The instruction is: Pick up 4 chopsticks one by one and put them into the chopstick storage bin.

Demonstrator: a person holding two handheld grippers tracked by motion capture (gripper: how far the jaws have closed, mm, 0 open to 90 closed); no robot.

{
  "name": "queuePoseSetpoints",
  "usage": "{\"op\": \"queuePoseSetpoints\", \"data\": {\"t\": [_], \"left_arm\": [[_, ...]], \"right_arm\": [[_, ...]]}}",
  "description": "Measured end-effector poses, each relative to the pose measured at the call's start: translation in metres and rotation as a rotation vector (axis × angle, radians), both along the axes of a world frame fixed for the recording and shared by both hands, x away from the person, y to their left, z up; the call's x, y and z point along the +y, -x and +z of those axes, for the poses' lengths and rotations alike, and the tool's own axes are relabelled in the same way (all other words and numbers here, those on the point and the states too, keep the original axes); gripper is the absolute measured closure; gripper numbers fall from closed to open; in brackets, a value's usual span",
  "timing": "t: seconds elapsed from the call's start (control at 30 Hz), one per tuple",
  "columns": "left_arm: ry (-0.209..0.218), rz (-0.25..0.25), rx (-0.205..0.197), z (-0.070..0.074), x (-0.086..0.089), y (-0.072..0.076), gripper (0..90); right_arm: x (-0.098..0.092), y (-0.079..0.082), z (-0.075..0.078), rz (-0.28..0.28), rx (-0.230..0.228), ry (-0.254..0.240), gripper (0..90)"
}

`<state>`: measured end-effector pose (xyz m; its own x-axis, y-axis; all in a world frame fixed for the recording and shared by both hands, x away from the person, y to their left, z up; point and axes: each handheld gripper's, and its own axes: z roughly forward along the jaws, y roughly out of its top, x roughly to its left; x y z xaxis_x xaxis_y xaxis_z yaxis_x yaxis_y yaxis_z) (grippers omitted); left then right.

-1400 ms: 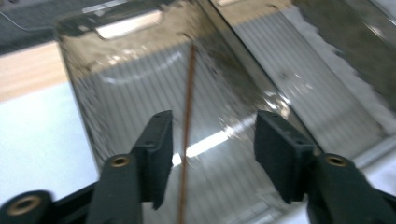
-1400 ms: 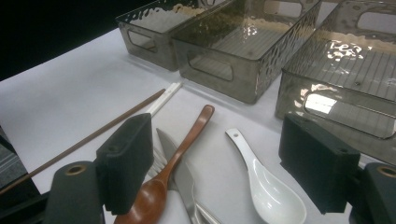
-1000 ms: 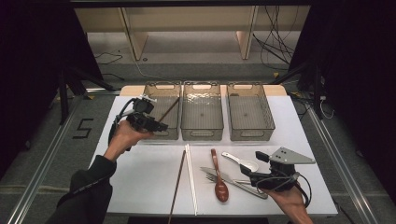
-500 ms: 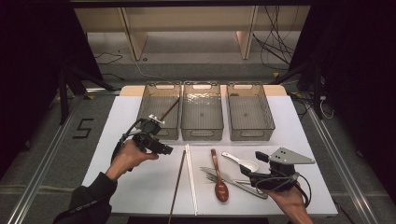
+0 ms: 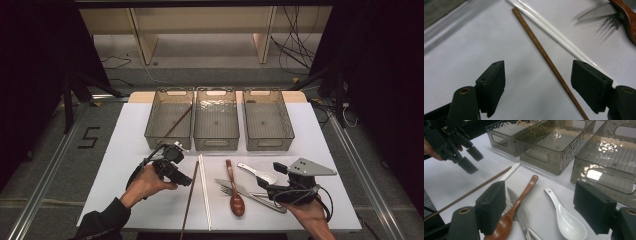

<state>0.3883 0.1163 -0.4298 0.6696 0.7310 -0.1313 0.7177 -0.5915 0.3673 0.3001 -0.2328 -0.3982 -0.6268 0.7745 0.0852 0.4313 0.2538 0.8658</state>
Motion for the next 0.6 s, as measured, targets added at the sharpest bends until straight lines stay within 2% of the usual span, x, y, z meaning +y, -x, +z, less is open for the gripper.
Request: {"op": "queuePoseSetpoints", "data": {"t": [0.2,0.33,0.5,0.6], "left_arm": [[-0.028,-0.036,0.022,-0.008,-0.01,0.008,27.1],[-0.059,-0.073,0.045,-0.016,-0.017,0.011,30.3],[-0.094,-0.1,0.056,-0.022,-0.024,0.012,36.9],[-0.102,-0.119,0.07,-0.023,-0.025,0.013,39.2]], "right_arm": [[0.0,0.0,0.0,0.002,0.001,-0.001,27.0],[0.001,0.0,0.0,0.001,0.003,0.002,27.0],[0.001,0.0,0.0,0.001,0.001,0.005,27.0],[0.001,0.0,0.0,0.004,-0.002,0.009,27.0]]}}
